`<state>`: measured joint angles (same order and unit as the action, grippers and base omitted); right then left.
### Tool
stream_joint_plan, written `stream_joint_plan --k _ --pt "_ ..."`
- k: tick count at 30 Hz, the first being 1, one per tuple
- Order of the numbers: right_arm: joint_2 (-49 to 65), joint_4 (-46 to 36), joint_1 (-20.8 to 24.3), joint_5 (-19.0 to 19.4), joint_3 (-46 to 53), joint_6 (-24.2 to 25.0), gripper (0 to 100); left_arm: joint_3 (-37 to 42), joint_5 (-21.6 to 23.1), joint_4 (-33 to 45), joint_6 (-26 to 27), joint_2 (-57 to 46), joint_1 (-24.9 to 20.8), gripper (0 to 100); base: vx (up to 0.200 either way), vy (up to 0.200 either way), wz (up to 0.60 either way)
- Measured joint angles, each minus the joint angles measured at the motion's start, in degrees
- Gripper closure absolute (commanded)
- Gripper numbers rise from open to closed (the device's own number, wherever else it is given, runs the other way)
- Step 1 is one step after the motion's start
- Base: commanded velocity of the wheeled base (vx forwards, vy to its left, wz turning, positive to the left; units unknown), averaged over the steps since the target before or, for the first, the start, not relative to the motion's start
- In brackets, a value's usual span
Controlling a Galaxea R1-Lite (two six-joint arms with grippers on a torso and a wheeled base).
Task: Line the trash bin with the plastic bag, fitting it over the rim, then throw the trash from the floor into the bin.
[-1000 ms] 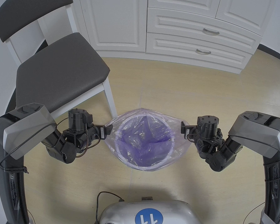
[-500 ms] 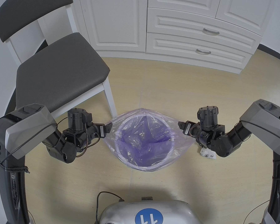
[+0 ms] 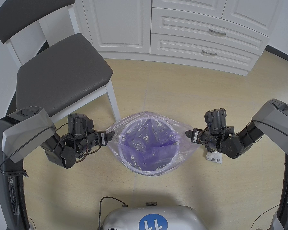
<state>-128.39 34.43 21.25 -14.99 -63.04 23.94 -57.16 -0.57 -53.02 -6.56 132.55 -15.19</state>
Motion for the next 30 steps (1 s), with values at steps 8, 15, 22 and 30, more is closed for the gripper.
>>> stream_joint_plan --k 8,15,22,30 --pt "-2.86 0.72 -0.24 -0.63 -1.54 -1.19 0 -1.84 -0.43 0.55 -0.09 1.05 0.59 0 0.000 0.000 0.00" --pt "-5.66 0.82 0.17 -0.82 -3.13 -0.29 0 -3.30 -1.77 0.26 -0.01 2.77 0.59 0 0.000 0.000 0.00" --pt "-7.96 2.16 0.72 -2.00 -5.23 2.44 0 -6.62 -6.13 0.33 -0.01 5.55 0.28 0 0.000 0.000 0.00" --pt "-9.59 3.23 0.80 -2.29 -5.78 2.22 0 -7.86 -6.68 0.60 0.13 7.75 0.15 0 0.000 0.000 0.00"
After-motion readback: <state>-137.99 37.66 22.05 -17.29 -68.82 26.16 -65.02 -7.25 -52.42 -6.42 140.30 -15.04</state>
